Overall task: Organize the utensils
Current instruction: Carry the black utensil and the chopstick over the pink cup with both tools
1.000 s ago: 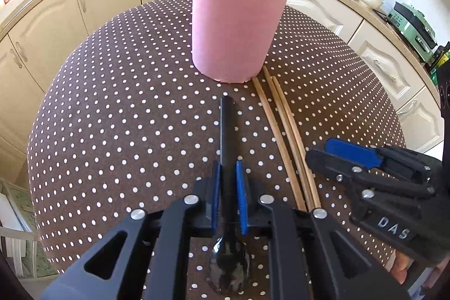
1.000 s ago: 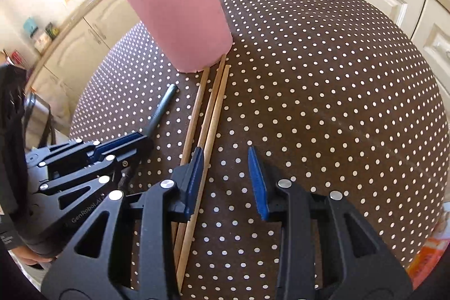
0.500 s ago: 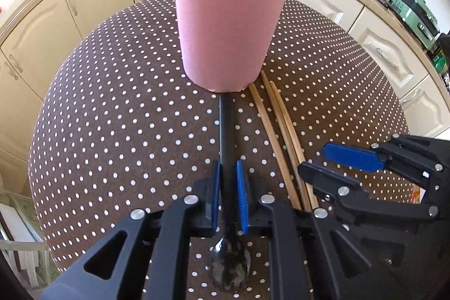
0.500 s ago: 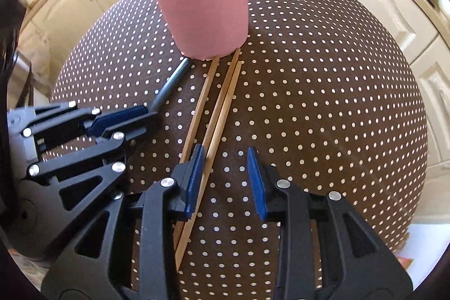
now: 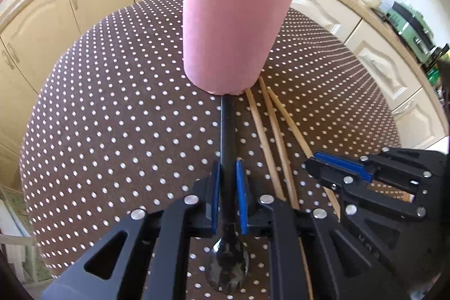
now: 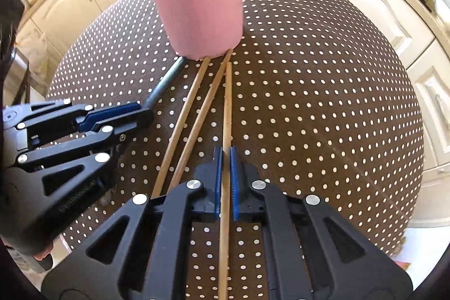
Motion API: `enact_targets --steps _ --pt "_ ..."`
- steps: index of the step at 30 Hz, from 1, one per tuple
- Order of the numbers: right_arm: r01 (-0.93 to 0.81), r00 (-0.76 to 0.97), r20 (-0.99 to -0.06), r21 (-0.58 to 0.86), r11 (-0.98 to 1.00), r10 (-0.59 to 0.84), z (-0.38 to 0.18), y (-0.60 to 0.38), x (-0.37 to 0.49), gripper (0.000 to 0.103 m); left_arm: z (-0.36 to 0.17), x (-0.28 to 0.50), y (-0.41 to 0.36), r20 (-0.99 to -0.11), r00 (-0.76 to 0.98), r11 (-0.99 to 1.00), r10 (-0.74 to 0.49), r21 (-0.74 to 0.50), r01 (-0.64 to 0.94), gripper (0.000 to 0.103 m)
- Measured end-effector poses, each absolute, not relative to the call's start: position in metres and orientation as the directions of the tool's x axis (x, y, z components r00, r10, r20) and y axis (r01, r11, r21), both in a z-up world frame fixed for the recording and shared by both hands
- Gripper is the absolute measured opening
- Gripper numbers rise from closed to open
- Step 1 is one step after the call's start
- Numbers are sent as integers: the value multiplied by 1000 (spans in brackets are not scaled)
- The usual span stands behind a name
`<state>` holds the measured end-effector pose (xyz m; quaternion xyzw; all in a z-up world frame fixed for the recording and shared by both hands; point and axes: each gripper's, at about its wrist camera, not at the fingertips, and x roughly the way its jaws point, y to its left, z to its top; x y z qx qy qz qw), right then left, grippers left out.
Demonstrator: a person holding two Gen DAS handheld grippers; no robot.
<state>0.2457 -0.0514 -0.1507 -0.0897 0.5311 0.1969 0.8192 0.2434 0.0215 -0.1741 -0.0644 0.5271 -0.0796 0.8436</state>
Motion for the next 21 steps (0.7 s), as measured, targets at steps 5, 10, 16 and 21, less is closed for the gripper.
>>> enact_targets --steps 5,10,16,21 --pt "-393 397 -865 143 908 308 -149 -85 237 6 -169 228 27 -849 460 964 -261 -254 77 11" --pt "-380 477 -777 240 893 411 -134 -119 221 6 -146 206 30 -768 569 953 -295 -282 113 11" --pt "-401 603 -636 280 872 482 -106 -144 196 6 -106 179 21 -588 756 955 -289 -229 187 11" --pt "-421 682 -526 285 861 508 -78 -146 187 6 -81 165 20 -442 851 956 -286 -195 220 11"
